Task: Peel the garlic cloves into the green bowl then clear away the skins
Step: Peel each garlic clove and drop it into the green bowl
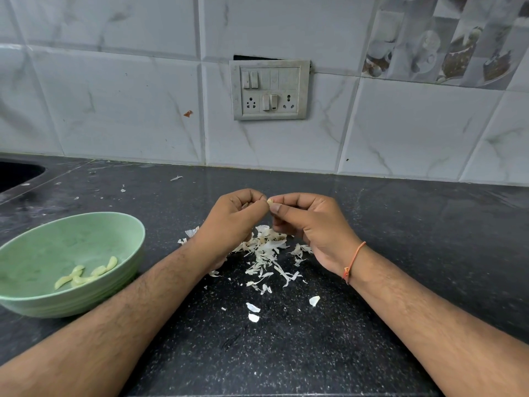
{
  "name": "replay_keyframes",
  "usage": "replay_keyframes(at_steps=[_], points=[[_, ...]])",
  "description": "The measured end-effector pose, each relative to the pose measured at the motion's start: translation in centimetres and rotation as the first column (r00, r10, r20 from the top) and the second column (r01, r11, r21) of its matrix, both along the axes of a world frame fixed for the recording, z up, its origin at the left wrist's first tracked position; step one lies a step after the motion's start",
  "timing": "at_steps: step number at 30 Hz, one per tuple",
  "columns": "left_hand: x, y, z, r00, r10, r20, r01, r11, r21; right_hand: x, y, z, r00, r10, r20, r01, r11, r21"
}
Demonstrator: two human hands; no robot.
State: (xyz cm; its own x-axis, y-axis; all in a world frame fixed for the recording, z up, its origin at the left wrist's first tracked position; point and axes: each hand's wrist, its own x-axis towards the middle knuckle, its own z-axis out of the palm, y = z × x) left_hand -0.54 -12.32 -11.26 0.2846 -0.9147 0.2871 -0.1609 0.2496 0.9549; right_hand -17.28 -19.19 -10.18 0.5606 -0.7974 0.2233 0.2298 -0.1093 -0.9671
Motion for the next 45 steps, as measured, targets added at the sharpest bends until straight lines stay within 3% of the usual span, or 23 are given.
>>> replay_keyframes(at_steps=[5,14,19,26,35,45], points=[[0.0,-0.1,0.0,1.000,0.013,0.022,-0.013,1.000,-0.001,-0.1,-0.1,0.2,0.998,0.063,0.000,-0.063,0.991,0.115],[0.4,0.0,0.1,0.991,0.080,0.109,-0.083,0.996,0.017,-0.4,-0.6,0.4,0.998,0.059,-0.016,-0.056,0.990,0.131],[0.8,0.3,0.7,0.993,0.091,0.070,-0.086,0.994,-0.073,-0.7,-0.7,0.4,0.991,-0.018,-0.135,0.011,0.999,-0.048],[1.1,0.3,0.5,0.987,0.053,0.155,-0.039,0.995,-0.090,-0.5,-0.7,0.1,0.975,-0.089,-0.206,0.039,0.971,-0.236],[0.5,0.2,0.5,0.995,-0.052,-0.086,0.055,0.998,0.033,-0.6,-1.1,-0.3,0.987,-0.033,-0.158,-0.009,0.965,-0.262],[0.8,0.3,0.9,0.922,-0.174,-0.345,0.231,0.964,0.131,-1.1,-1.1,0.0,0.991,0.020,-0.130,-0.056,0.959,-0.277]])
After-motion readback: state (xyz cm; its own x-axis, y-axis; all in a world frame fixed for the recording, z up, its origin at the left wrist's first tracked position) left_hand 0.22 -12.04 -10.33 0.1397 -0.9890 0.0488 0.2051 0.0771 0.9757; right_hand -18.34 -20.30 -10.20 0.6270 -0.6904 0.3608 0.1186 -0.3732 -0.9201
